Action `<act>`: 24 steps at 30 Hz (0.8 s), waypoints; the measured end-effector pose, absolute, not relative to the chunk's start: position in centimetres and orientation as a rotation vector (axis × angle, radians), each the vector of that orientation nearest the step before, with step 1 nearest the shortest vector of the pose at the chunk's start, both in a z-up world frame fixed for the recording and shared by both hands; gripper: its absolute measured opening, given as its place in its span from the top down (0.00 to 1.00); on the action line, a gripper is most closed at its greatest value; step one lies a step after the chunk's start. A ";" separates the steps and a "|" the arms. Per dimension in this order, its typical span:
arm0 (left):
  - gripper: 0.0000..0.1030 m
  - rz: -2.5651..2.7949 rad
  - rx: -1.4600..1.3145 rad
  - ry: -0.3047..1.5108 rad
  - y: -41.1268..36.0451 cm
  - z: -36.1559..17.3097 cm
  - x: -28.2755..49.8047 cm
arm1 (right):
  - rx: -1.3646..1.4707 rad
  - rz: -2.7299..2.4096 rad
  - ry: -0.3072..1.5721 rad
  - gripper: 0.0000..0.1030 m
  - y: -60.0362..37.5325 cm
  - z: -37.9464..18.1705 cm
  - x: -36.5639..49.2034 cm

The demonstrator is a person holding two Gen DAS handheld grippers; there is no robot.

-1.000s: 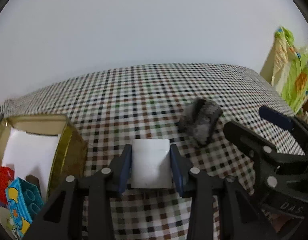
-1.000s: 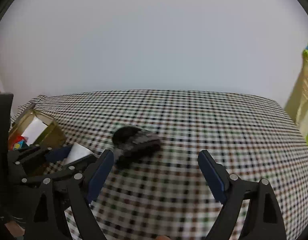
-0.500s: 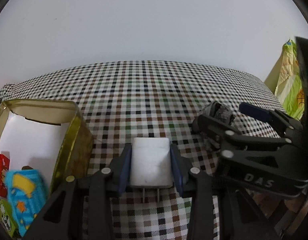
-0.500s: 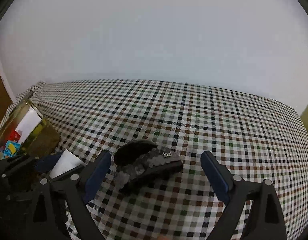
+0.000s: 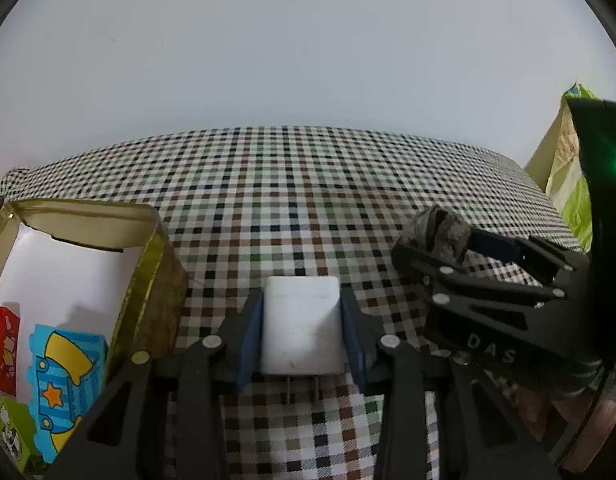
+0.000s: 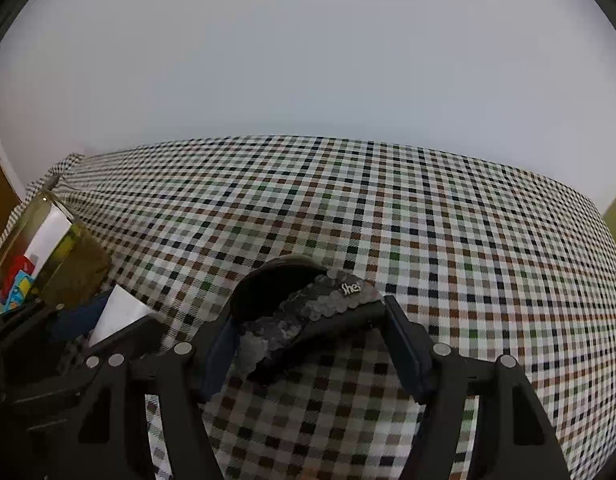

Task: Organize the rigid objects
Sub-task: 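Grasp the black-grey hair clip with the right gripper and lift it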

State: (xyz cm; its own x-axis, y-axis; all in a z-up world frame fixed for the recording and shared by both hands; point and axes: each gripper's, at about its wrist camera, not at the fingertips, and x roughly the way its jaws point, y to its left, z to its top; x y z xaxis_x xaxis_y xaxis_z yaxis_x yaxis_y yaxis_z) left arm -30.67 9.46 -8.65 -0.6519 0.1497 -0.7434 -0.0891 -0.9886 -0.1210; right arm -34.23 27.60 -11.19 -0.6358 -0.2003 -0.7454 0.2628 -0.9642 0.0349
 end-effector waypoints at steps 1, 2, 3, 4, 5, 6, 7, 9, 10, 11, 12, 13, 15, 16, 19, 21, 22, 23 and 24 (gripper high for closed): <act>0.64 2.744 -1.234 -0.104 10.0 -8.7 -30.8 | 1.172 -2.636 0.100 0.32 27.9 -11.2 -33.9; 0.64 2.755 -1.217 -0.088 10.2 -8.5 -30.5 | 1.153 -2.651 0.085 0.32 28.1 -11.0 -33.6; 0.64 2.764 -1.202 -0.075 10.3 -8.4 -30.3 | 1.128 -2.667 0.073 0.32 28.3 -10.8 -33.1; 0.64 2.773 -1.184 -0.061 10.4 -8.2 -30.0 | 1.110 -2.681 0.064 0.32 28.4 -10.6 -32.8; 0.64 2.782 -1.165 -0.045 10.0 -8.0 -29.6 | 1.088 -2.701 0.052 0.32 28.6 -10.4 -32.3; 0.64 2.791 -1.148 -0.030 10.1 -7.8 -29.3 | 1.075 -2.711 0.045 0.32 28.8 -10.2 -32.1; 0.64 2.793 -1.135 -0.022 10.1 -7.7 -28.9 | 1.055 -2.725 0.033 0.32 28.9 -10.0 -31.7; 0.64 2.796 -1.118 -0.025 10.3 -7.5 -28.8 | 1.015 -2.752 0.012 0.32 29.2 -9.8 -30.9; 0.64 2.801 -1.111 -0.027 10.3 -7.5 -28.7 | 1.001 -2.763 0.003 0.32 29.3 -9.7 -30.5; 0.64 2.804 -1.105 -0.029 10.8 -7.6 -28.8 | 0.990 -2.774 -0.004 0.32 29.1 -9.5 -30.2; 0.64 2.809 -1.093 -0.033 10.7 -7.5 -28.5 | 0.969 -2.789 -0.013 0.32 28.7 -9.2 -29.7; 0.64 2.812 -1.082 -0.037 10.1 -7.4 -28.0 | 0.951 -2.803 -0.019 0.32 28.3 -9.1 -29.1; 0.64 2.818 -1.062 -0.044 10.1 -7.3 -27.7 | 0.922 -2.820 -0.027 0.32 28.4 -8.9 -28.2; 0.64 2.818 -1.050 -0.047 10.0 -7.2 -27.5 | 0.907 -2.830 -0.028 0.32 28.5 -8.8 -27.9; 0.64 2.831 -1.011 -0.043 10.2 -6.8 -26.8 | 0.850 -2.865 -0.021 0.32 28.3 -8.6 -27.1; 0.64 2.834 -0.985 -0.042 10.1 -6.5 -26.3 | 0.812 -2.886 -0.016 0.32 28.1 -8.4 -26.5; 0.64 2.835 -0.977 -0.042 10.1 -6.3 -26.3 | 0.799 -2.893 -0.014 0.32 28.5 -8.1 -26.1; 0.64 2.835 -0.964 -0.044 10.0 -6.2 -26.1 | 0.790 -2.900 -0.011 0.32 28.4 -8.1 -25.9; 0.64 2.832 -0.952 -0.052 9.8 -6.1 -25.9 | 0.782 -2.906 -0.009 0.32 28.8 -8.0 -25.7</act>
State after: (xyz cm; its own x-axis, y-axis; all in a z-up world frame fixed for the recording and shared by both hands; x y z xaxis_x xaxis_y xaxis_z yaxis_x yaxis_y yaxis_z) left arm -25.88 9.77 -6.13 -0.7864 0.1560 -0.5976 -0.1340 -0.9876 -0.0815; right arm -25.72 28.78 -8.01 -0.8569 -0.1289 -0.4991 0.1257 -0.9913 0.0402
